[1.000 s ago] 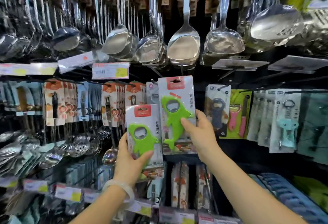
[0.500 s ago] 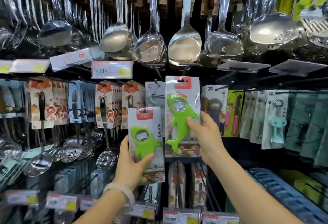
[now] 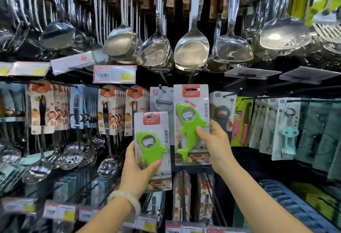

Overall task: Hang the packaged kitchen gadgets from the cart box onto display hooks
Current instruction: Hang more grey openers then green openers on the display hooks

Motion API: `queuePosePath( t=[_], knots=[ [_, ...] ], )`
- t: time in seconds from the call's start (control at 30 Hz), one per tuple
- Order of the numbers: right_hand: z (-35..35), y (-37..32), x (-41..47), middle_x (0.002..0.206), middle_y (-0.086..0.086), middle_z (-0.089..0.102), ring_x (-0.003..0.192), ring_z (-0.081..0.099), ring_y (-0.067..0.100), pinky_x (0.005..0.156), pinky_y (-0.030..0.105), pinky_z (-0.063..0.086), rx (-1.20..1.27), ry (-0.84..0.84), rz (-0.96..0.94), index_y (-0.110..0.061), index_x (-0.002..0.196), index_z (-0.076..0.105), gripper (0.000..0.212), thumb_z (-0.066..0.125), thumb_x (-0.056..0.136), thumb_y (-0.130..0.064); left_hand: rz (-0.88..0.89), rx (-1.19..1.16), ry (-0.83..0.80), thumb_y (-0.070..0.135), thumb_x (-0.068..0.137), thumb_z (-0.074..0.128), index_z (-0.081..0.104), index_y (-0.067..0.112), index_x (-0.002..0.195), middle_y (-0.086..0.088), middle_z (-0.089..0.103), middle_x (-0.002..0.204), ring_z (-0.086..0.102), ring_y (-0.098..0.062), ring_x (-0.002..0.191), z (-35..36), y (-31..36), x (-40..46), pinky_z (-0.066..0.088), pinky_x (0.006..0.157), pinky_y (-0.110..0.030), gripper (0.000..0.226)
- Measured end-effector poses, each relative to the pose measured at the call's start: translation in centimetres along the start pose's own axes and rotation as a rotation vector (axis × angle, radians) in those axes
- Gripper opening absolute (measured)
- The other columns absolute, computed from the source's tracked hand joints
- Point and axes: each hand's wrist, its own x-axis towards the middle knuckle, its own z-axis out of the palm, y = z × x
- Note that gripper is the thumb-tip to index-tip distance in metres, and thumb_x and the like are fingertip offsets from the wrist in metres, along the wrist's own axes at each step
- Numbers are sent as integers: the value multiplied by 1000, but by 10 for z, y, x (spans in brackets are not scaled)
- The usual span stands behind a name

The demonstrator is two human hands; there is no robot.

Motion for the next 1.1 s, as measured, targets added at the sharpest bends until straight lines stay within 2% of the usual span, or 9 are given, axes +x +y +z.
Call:
queuePosePath(
  t=[0.07,0.2,0.43,0.6,0.73,0.83,0.93,1.03,1.1],
  knots=[
    [2,0,0,98,-8,67,87,63,3,66,14,48,8,-2,-3,-22,106,58,24,55,90,-4,0,2,16,3,74,73,30,37,130,3,60,118,62,-15,102,-1,0,-1,51,93,-38,78],
    [9,-5,-4,98,-5,67,92,63,10,73,21,47,15,-8,-15,-26,95,58,20,56,90,-7,12,4,48,-1,74,71,30,38,122,9,60,108,62,-11,99,-5,-2,-1,51,80,-24,74],
    [5,-23,-9,96,0,67,81,62,12,63,20,47,-15,-25,73,-18,98,61,12,56,90,-11,9,11,90,0,73,72,32,30,132,4,60,112,62,-17,100,-4,-3,-4,52,87,-36,77],
    [-2,-31,-7,99,13,69,84,65,35,62,23,51,-125,-18,83,-9,98,63,12,57,89,-10,-1,34,99,2,73,73,32,36,129,-2,60,116,64,-26,99,1,-5,-5,51,90,-52,77],
    [-7,-33,4,95,16,71,87,67,31,83,43,53,-171,-13,103,-8,83,64,6,60,86,-9,2,-4,99,-2,72,72,34,30,132,2,60,115,63,-18,101,1,-5,-7,50,94,-42,78],
    [-11,-27,21,92,14,70,83,64,28,82,43,53,-197,-4,111,-9,79,63,7,60,85,-8,21,-20,113,-4,72,71,34,27,132,6,60,112,62,-14,100,-2,-6,-6,49,93,-37,77],
    [-11,-8,42,93,10,67,83,62,26,78,36,52,-262,13,137,-10,88,62,3,59,87,-10,21,-34,122,-5,73,71,35,28,131,6,60,114,62,-14,101,-5,-7,-4,50,90,-34,76],
    [-12,11,69,97,11,63,84,55,22,75,33,43,-355,28,154,-4,97,61,15,57,87,-14,33,-34,115,-7,72,71,35,26,131,4,60,115,62,-12,100,-6,-8,-3,50,82,-25,76],
    [-12,19,82,108,16,62,92,56,25,80,36,45,-430,33,154,-1,104,58,25,56,86,-19,32,-23,104,-6,72,71,34,25,133,3,60,115,63,-13,100,-4,-9,-3,50,84,-26,78]
  ],
)
